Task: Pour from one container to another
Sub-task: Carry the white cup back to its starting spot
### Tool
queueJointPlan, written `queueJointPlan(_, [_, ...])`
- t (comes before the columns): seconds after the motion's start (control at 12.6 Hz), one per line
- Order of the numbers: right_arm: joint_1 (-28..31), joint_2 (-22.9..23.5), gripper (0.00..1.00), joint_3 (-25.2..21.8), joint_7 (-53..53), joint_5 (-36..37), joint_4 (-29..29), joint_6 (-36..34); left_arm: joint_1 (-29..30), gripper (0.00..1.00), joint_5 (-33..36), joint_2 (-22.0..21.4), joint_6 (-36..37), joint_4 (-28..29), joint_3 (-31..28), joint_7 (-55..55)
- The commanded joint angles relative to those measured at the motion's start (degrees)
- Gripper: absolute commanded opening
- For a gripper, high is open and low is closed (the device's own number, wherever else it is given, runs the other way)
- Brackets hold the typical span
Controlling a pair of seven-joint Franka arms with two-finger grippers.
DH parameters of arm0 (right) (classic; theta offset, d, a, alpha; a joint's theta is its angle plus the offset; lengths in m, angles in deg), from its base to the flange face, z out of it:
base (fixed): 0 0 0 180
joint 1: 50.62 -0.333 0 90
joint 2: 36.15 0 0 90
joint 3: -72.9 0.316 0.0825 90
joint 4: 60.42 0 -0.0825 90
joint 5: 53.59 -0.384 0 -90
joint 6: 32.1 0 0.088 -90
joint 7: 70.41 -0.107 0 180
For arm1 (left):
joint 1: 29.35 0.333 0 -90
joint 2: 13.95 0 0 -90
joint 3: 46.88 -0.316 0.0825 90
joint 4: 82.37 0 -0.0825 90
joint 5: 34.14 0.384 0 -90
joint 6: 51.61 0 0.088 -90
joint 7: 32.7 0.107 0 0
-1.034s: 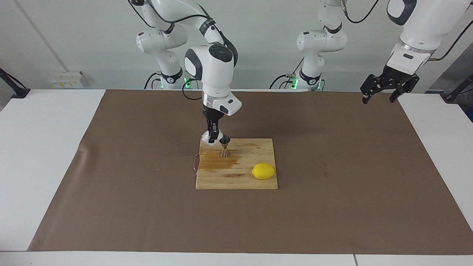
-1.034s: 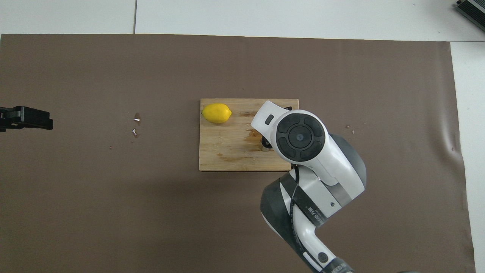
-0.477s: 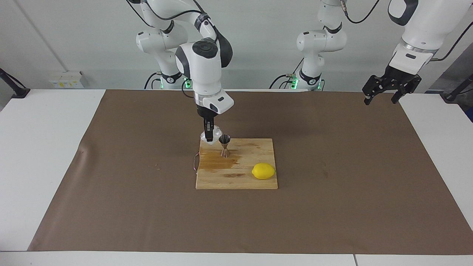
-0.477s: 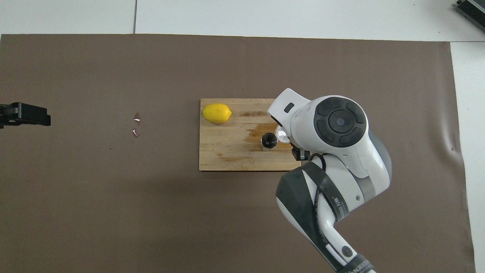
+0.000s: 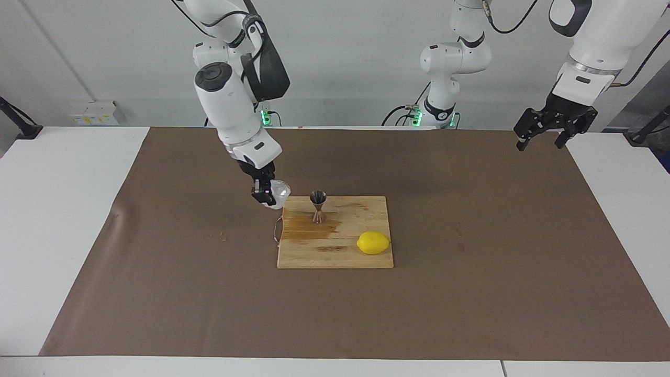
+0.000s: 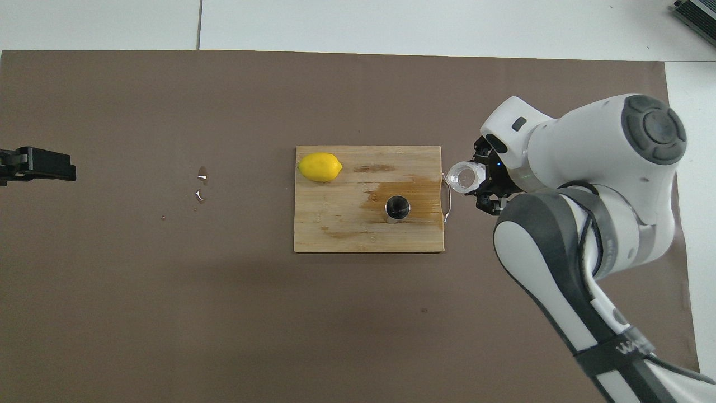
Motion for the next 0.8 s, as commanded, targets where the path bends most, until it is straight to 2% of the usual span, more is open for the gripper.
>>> queueJointPlan(0.0, [6.69,-1.01,0.31,0.68,9.37,-6.93,-2.92,0.09,0.31,1.00,-0.78,-0.09,-0.57,0.12,-0.10,0.61])
queueJointPlan(0.16, [12.05,-0.83,0.31,0.59,15.71,-10.90,-4.68,-0.17,0.40,1.00,-0.79,-0.09,-0.57,0.20,-0.19,3.06])
queueJointPlan(0.32, [16.37,0.74,0.31,0.59,18.98,-11.09,-6.52,0.53,0.31,1.00,-0.79,-0.18,-0.31,0.29,-0.10,3.16])
queueJointPlan(0.48, [19.09,3.63,0.31,0.59,22.67,-13.10,-6.71,2.46,-0.39,1.00,-0.79,-0.09,-0.13,0.29,-0.10,2.98])
queueJointPlan(0.72, [19.90,6.46,0.31,0.68,26.99,-15.48,-8.28,8.07,0.31,1.00,-0.79,0.09,0.57,0.20,2.44,2.89])
